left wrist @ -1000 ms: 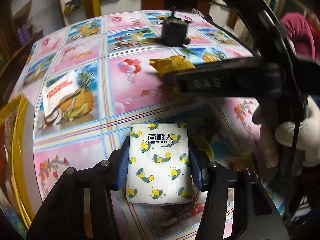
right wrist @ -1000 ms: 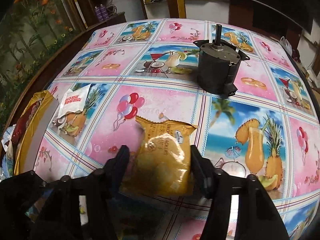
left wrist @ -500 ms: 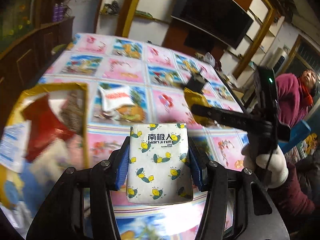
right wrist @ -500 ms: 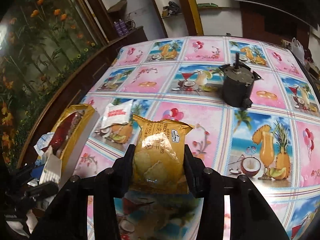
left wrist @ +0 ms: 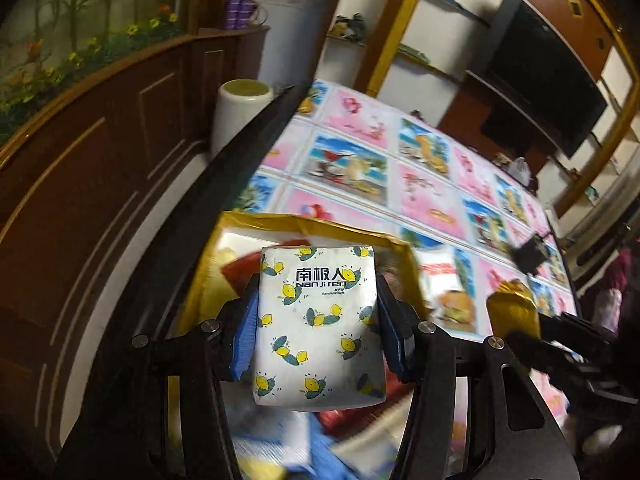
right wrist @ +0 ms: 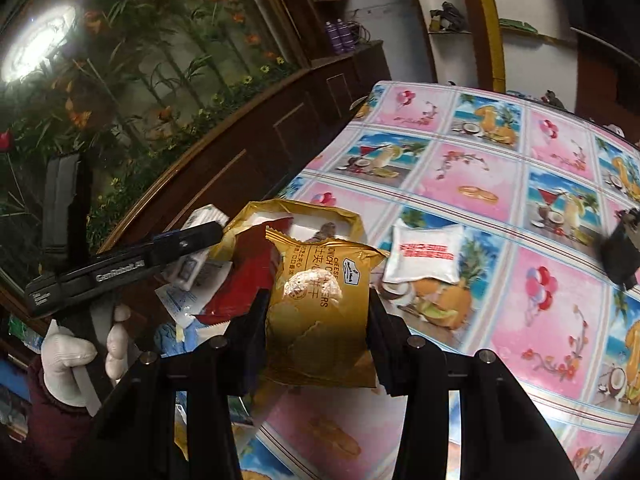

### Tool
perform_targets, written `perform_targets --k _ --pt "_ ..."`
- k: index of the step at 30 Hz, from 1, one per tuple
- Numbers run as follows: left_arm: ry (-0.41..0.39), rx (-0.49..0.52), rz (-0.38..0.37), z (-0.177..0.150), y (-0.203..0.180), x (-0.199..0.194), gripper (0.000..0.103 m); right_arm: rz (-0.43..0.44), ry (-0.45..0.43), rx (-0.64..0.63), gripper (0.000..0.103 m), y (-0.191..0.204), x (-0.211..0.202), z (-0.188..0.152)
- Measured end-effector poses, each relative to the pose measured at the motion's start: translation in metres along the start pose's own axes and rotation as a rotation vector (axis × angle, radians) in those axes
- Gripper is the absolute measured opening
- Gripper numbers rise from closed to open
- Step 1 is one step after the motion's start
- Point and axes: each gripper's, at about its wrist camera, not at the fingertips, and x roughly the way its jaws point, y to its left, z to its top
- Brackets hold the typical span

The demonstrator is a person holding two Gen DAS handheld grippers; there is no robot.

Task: Organize soft objects
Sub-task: 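Carry tissue pack and cracker bag into the box and open both tools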

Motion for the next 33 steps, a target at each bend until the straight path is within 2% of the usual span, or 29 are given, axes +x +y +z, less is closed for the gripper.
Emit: perform_targets --k 4,8,11,14,21,22,25,28,33 --pt "0.059 -0.095 -0.024 0.003 0.029 0.019 0.053 0.015 0.043 0.009 0.045 0.017 0.036 0.016" --pt "0.12 -0.236 -0.119 0.002 0.055 0.033 0.058 0.001 0.082 0.026 0.045 0.023 0.071 0.03" --pt "0.133 -0.295 -0.165 0.0 0.067 0.032 0.058 -0.024 0.102 0.023 0.045 0.026 0.092 0.036" --pt "0.104 -0.319 -0.214 -0.002 0.072 0.017 0.059 -0.046 0.12 0.013 0.045 0.031 0.107 0.037" --pt "-0.001 -0.323 -0.236 -0.009 0.067 -0.031 0.059 -0.086 0.12 -0.044 0.048 0.04 0.121 0.042" --pt "-0.018 -0.323 -0.235 -0.012 0.065 -0.038 0.059 -0.073 0.123 -0.056 0.051 0.041 0.123 0.043" --pt "-0.08 -0.291 -0.211 -0.021 0.056 -0.063 0.059 -0.016 0.106 -0.045 0.053 0.04 0.113 0.045" --pt "-0.13 -0.246 -0.172 -0.03 0.041 -0.083 0.063 0.035 0.046 -0.012 0.065 0.039 0.09 0.046" --pt "-0.219 -0.125 -0.046 -0.052 0.0 -0.11 0.063 0.043 -0.003 -0.008 0.066 0.038 0.051 0.032"
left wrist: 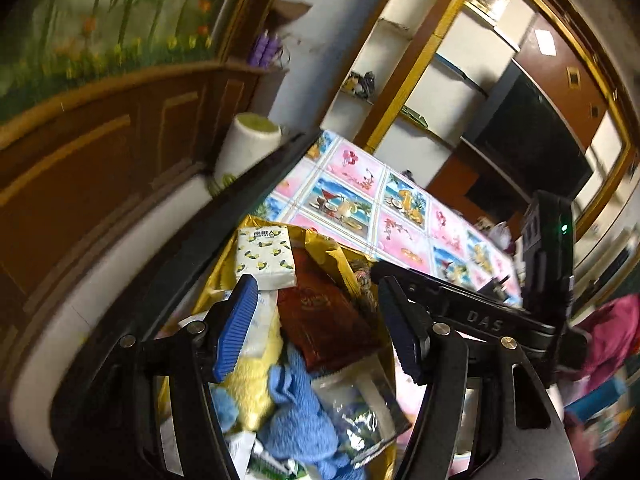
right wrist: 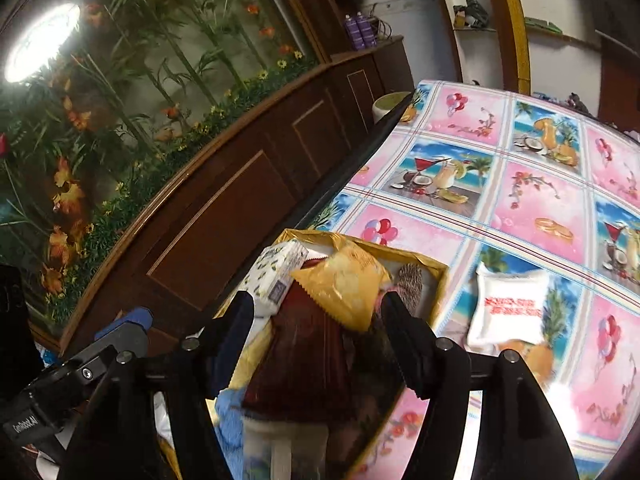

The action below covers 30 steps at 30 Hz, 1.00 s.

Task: Organize soft objects
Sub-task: 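Carry tissue pack and cracker bag into the box and open both tools, then move both tools back over the table toward the remaining packets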

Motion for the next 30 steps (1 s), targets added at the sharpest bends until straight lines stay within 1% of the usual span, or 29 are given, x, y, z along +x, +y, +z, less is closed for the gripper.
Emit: perform_targets --k 3,7,9,15,19,23,30 --pt "-0.051 0.073 0.089 -0.018 -0.024 -0.014 0.064 -0.003 -0.007 -0.001 0.066 -0.004 -0.017 -0.016" --pt "-0.088 0.139 0.183 -0.043 -0.049 -0.024 0.067 0.021 -0.025 0.025 0.066 -0.013 -0.044 -0.046" --pt "-0.094 0.165 0.211 -0.054 -0.059 -0.026 0.069 0.034 -0.041 0.05 0.066 -0.019 -0.057 -0.06" --pt "-0.126 0.263 0.281 -0.082 -0.092 -0.032 0.069 0.042 -0.089 0.101 0.067 -0.035 -0.087 -0.098" --pt "-0.126 0.307 0.287 -0.093 -0.11 -0.035 0.069 0.045 -0.101 0.134 0.068 -0.047 -0.099 -0.115" --pt "-0.121 0.352 0.291 -0.103 -0.129 -0.039 0.069 0.041 -0.109 0.163 0.068 -0.06 -0.108 -0.126" --pt "-0.109 0.406 0.282 -0.114 -0.151 -0.039 0.069 0.029 -0.13 0.205 0.068 -0.082 -0.125 -0.141"
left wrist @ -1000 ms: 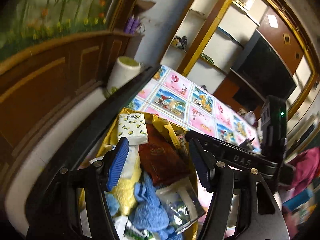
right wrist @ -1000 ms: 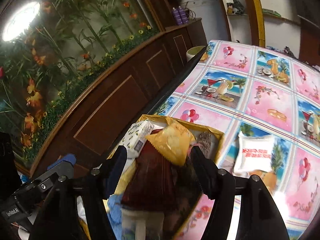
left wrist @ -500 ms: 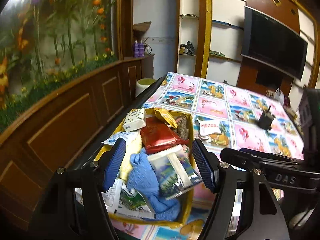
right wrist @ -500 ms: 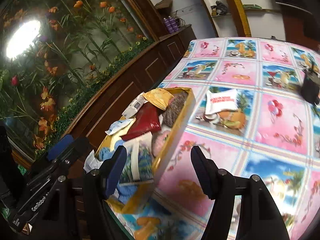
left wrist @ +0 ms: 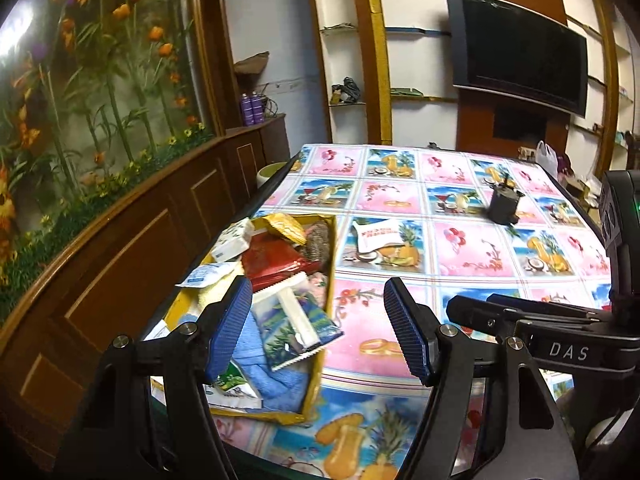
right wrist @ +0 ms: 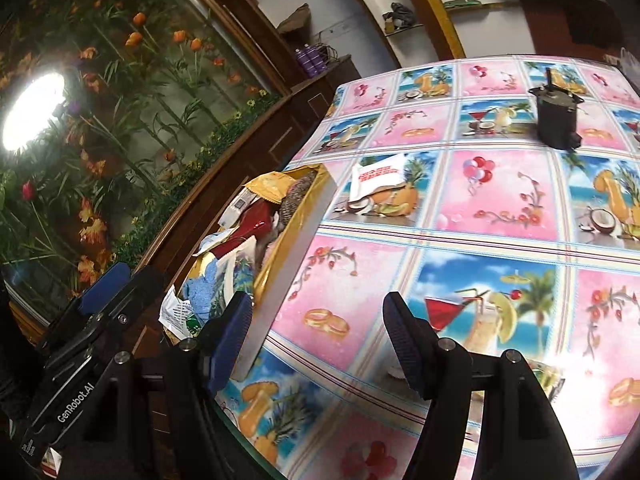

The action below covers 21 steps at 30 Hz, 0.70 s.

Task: Organize soft objects
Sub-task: 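Move both tools back over the table toward the remaining packets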

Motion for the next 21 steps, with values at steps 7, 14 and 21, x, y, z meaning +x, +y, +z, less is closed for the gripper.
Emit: perform_targets --k 7,14,21 --pt "0.024 0.031 -0.016 -0.002 -0.013 0.004 0.069 -0.014 -0.018 0.025 0.068 -0.016 -0.012 -0.005" --pt "0.084 0.001 -0.102 -0.007 -0.006 0.014 0.069 -0.063 -0.112 0.066 0.068 -0.051 -0.057 0.003" --pt "0.112 -0.084 -0.187 -0.012 0.004 0.021 0.069 -0.328 -0.276 0.156 0.068 -0.115 -0.158 0.024"
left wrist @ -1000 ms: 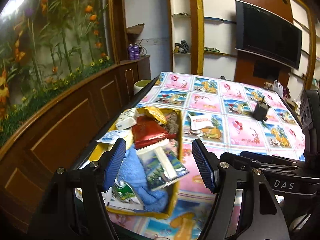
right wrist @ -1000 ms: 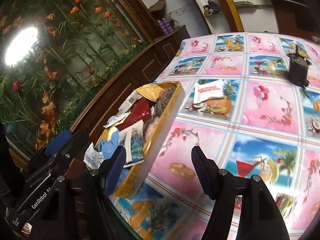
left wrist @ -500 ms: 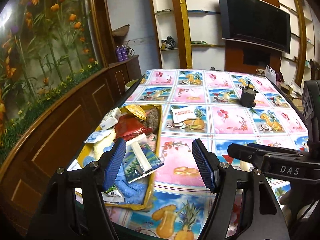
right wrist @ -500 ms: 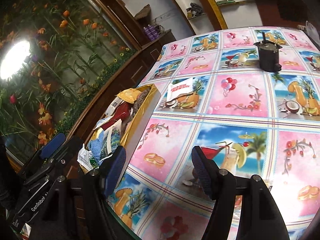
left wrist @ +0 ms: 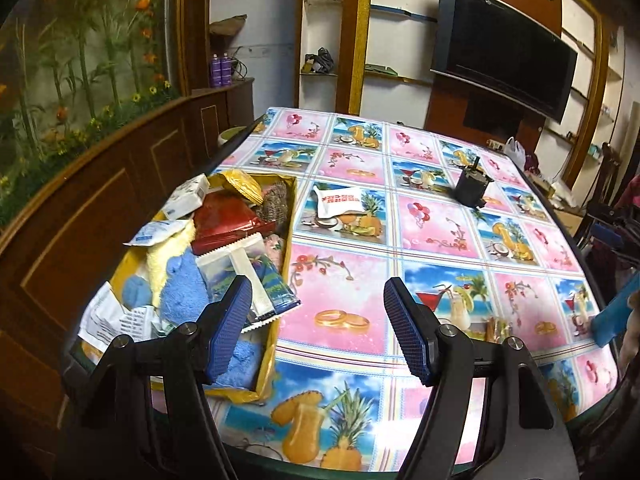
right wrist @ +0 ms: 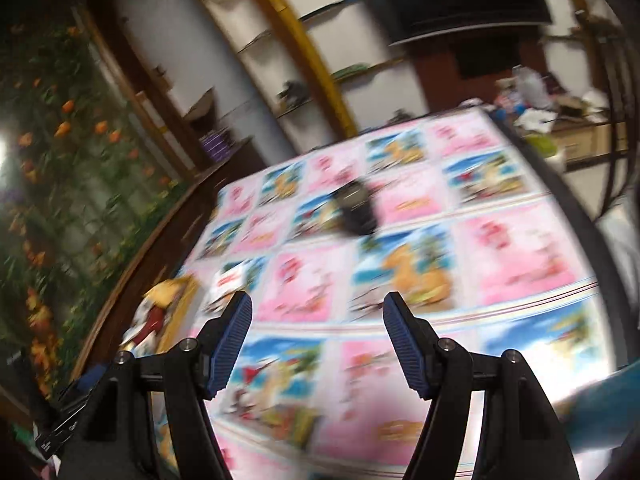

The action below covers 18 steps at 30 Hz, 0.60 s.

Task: Organize soft objects
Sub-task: 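Move both tools back over the table toward the remaining packets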

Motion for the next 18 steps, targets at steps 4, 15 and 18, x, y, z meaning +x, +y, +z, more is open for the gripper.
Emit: perform_targets --k 4,15,18 --pt "0.005 -0.007 -0.05 -0.002 -0.002 0.006 0.069 -0.135 -0.022 0.002 0.071 -0.025 -0.023 0.012" --pt "0.077 -0.068 -0.095 -0.006 0.02 0.027 0.069 -0.11 0.155 0.038 0.074 -0.025 0.046 -0.01" --pt "0.081 -0.128 -0.091 -0.001 0.04 0.031 0.069 -0.051 0.266 -0.038 0.073 0.003 0.078 -0.036"
